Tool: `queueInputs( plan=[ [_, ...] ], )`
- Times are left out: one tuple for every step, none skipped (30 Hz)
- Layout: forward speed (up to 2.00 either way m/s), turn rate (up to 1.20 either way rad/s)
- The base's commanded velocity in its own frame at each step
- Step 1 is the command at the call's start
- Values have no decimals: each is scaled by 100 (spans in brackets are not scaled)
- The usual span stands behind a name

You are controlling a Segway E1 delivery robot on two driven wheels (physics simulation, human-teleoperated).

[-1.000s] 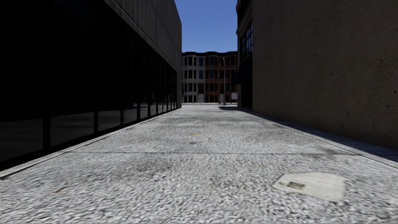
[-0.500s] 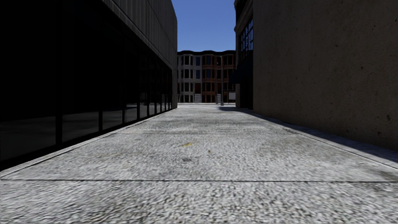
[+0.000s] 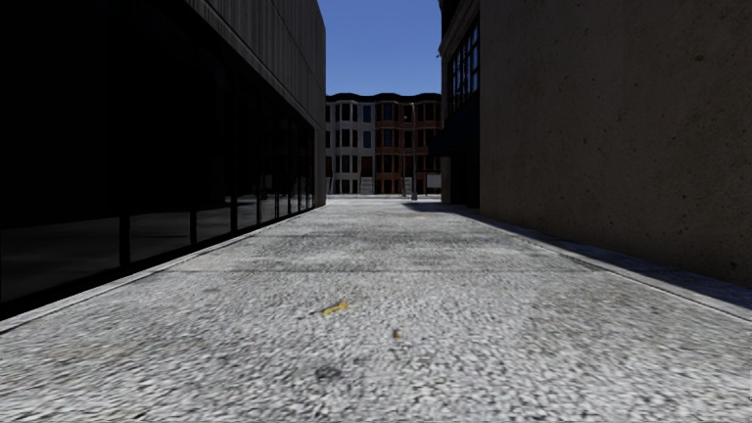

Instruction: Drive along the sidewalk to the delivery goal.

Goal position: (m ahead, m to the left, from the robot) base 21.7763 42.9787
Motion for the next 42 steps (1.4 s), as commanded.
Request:
queueInputs(
  plan=[
    [200, 0],
    [200, -1],
    [200, -1],
    [200, -86],
    [200, -120],
    [200, -120],
    [200, -120],
    [200, -26],
    [200, -6],
    [200, 0],
    [200, 0],
    [200, 0],
    [200, 0],
    [200, 0],
    [200, 0],
    [200, 0],
    [200, 0],
    [200, 0],
    [200, 0],
    [200, 0],
    [200, 0],
    [200, 0],
    [200, 0],
    [200, 0],
    [200, -48],
    [200, -48],
    [200, -90],
    [200, -99],
    [200, -97],
    [200, -10],
    [200, -1],
    [200, -1],
    [200, 0],
    [200, 0],
    [200, 0],
    [200, 0],
    [200, 0],
    [200, 0],
    [200, 0],
    [200, 0],
    [200, 0],
    [200, 0]
  ],
)
